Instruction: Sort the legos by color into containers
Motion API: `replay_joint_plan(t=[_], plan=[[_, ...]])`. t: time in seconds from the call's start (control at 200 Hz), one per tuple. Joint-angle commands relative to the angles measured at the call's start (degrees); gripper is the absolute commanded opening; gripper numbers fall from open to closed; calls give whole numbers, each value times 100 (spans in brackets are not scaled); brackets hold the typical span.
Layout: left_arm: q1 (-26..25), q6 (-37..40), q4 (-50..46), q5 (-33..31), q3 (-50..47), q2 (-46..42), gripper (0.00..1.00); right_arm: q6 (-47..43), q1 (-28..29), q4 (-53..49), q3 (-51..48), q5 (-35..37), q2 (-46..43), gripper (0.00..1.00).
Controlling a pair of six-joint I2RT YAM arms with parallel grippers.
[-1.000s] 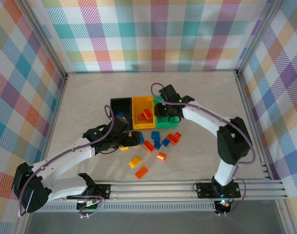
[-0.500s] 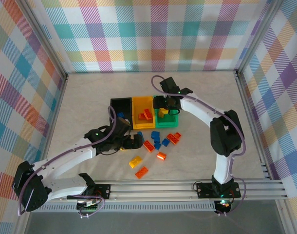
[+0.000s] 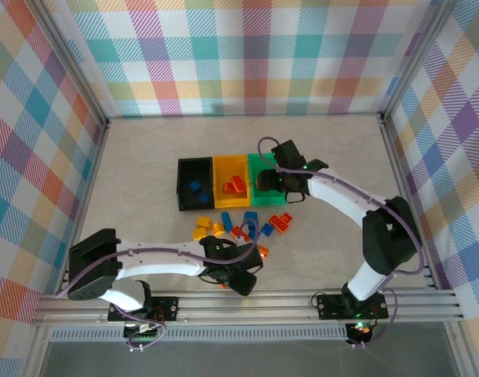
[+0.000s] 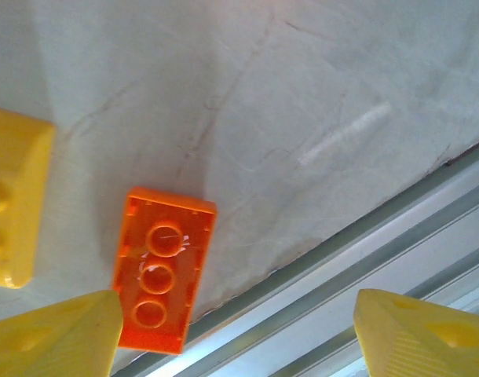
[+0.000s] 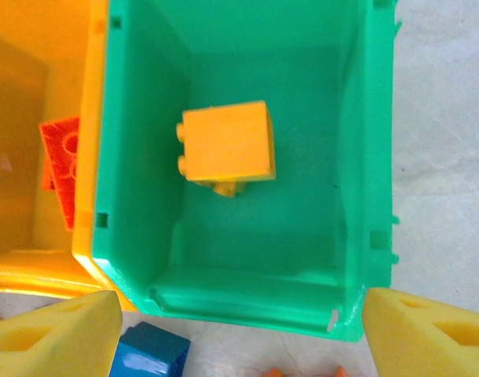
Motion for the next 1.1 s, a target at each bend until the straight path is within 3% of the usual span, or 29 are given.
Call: replay_joint_plan(t=[0.0,0.28,0.64,0.765,1.095], plan=[[-120,-108,-173,-294,159,335,75,12,-35,176,-105,-78,-273,80],[-119,-186,-305,-982,58,171,73,36,-92,257,-334,-148,-524,80],[150,-68,-210,-496,-66,681,58,62,-126,299,-507,-157,-611,80],[225,-2,-161,-462,-167,730,58,63,-135,285,-551,-149,-652,80],[275,91,-175,-427,-131,731,34,81,-142,276,-625,-122,-780,80]])
